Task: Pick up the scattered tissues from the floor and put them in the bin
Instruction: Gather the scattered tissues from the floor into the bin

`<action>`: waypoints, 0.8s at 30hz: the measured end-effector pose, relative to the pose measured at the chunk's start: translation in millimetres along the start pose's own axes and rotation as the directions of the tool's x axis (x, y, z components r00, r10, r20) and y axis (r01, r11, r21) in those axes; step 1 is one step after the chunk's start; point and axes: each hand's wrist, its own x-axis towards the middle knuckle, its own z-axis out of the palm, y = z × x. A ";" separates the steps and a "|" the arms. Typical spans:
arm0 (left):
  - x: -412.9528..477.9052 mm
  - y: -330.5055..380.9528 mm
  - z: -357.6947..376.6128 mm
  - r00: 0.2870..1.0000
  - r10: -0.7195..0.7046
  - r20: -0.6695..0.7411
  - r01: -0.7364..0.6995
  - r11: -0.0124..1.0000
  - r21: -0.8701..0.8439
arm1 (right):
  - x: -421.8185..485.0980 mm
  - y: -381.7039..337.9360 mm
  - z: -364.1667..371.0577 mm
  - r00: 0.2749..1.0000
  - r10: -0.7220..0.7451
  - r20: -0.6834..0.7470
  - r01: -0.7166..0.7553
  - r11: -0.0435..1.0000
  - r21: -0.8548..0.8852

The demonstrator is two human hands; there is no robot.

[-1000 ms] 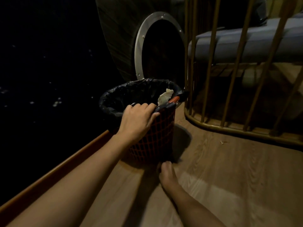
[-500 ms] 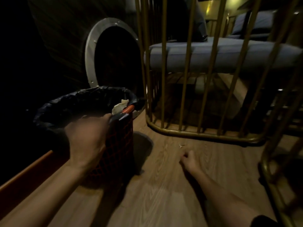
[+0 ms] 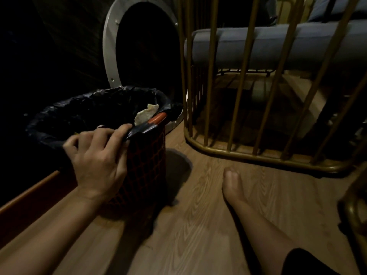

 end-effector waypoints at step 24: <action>27.8 -2.1 -50.3 0.830 -0.051 0.556 0.095 0.994 -0.052 | -7.1 -299.3 -175.8 0.776 -0.492 0.396 0.464 0.869 0.170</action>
